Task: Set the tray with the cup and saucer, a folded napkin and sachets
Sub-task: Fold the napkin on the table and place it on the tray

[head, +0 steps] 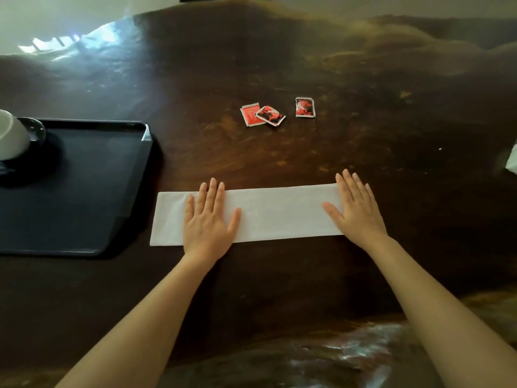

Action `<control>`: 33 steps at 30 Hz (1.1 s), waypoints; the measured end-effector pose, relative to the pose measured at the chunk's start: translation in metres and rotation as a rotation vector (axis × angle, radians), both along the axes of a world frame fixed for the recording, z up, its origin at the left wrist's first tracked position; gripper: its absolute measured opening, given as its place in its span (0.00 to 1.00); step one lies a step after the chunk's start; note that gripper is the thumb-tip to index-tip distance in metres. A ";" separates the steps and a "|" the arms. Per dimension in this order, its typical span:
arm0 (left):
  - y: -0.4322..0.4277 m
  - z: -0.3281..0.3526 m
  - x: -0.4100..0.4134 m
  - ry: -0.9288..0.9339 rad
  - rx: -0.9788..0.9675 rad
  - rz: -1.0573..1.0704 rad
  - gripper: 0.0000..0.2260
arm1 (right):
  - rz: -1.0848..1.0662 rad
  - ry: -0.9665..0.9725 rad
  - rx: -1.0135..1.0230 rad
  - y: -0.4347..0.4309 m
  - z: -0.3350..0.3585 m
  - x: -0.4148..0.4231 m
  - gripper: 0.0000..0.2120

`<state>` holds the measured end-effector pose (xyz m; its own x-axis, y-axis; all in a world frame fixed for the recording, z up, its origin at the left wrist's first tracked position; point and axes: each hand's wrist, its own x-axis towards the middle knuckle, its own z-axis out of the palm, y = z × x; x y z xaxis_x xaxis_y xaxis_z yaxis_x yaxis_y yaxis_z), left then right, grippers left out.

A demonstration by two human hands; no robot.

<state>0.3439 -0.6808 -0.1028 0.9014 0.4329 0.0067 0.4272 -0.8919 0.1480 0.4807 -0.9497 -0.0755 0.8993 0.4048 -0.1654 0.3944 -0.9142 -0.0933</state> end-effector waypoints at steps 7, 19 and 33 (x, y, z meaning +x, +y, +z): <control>0.000 0.001 0.000 -0.019 0.020 -0.011 0.33 | -0.487 0.030 0.098 -0.001 0.026 -0.016 0.38; 0.000 0.002 -0.001 -0.019 0.002 -0.005 0.32 | -0.728 0.106 0.585 0.015 0.046 -0.015 0.10; -0.021 0.012 0.001 0.045 -0.087 0.074 0.30 | -0.446 -0.343 0.836 0.108 0.120 -0.073 0.11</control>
